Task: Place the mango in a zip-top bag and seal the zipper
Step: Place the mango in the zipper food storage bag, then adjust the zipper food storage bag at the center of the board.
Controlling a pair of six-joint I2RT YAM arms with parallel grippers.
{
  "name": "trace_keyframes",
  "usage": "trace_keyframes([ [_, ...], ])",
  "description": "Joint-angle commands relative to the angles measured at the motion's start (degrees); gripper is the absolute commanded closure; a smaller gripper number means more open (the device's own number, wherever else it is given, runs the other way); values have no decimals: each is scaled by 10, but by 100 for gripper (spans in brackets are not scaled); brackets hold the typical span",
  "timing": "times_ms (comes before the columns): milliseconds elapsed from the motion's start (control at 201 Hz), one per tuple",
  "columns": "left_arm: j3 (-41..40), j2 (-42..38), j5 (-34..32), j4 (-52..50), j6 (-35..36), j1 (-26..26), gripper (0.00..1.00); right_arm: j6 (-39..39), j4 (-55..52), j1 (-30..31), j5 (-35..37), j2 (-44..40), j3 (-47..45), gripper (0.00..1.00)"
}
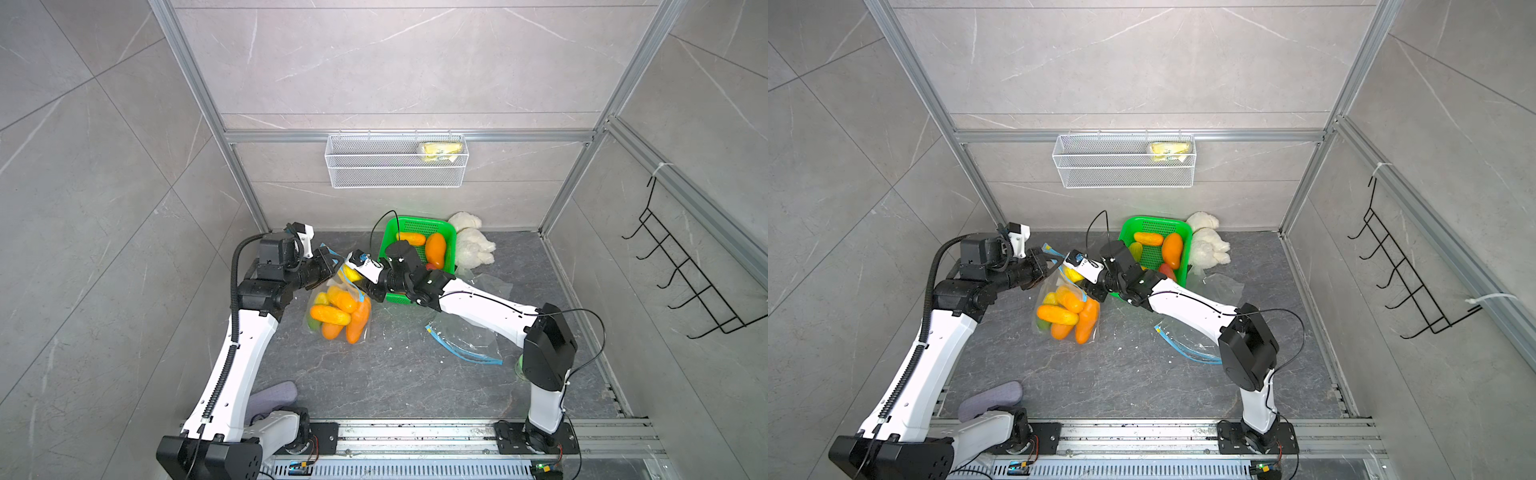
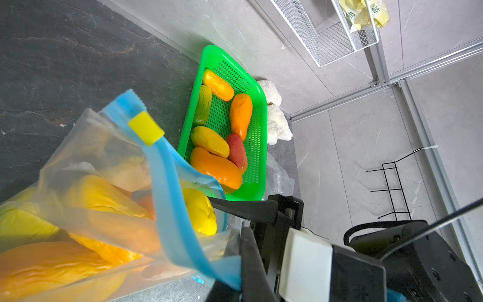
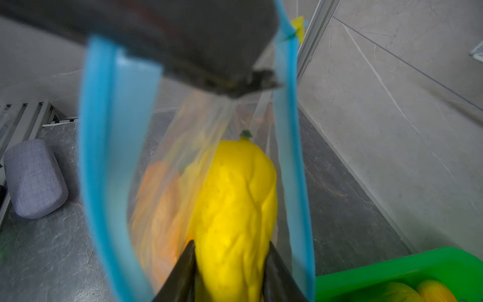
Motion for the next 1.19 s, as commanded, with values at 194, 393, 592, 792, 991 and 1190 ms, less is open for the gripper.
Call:
trace_keyframes([
  [194, 0, -24, 32, 48, 7, 1, 100, 78, -93, -2, 10, 36, 84, 38],
  [393, -6, -20, 27, 52, 6, 1, 100, 137, -38, -11, -36, -27, 40, 27],
  [592, -8, -18, 27, 55, 5, 1, 100, 190, 13, -25, -59, -85, -18, 24],
  [792, -7, -19, 28, 57, 3, 1, 100, 246, 19, -36, 10, -135, -82, 24],
  [991, -9, -23, 31, 63, 3, 1, 100, 303, -68, -57, -7, -64, -17, 32],
  [1190, -13, -21, 33, 66, 3, 1, 100, 325, -110, -62, -6, -15, 37, 48],
])
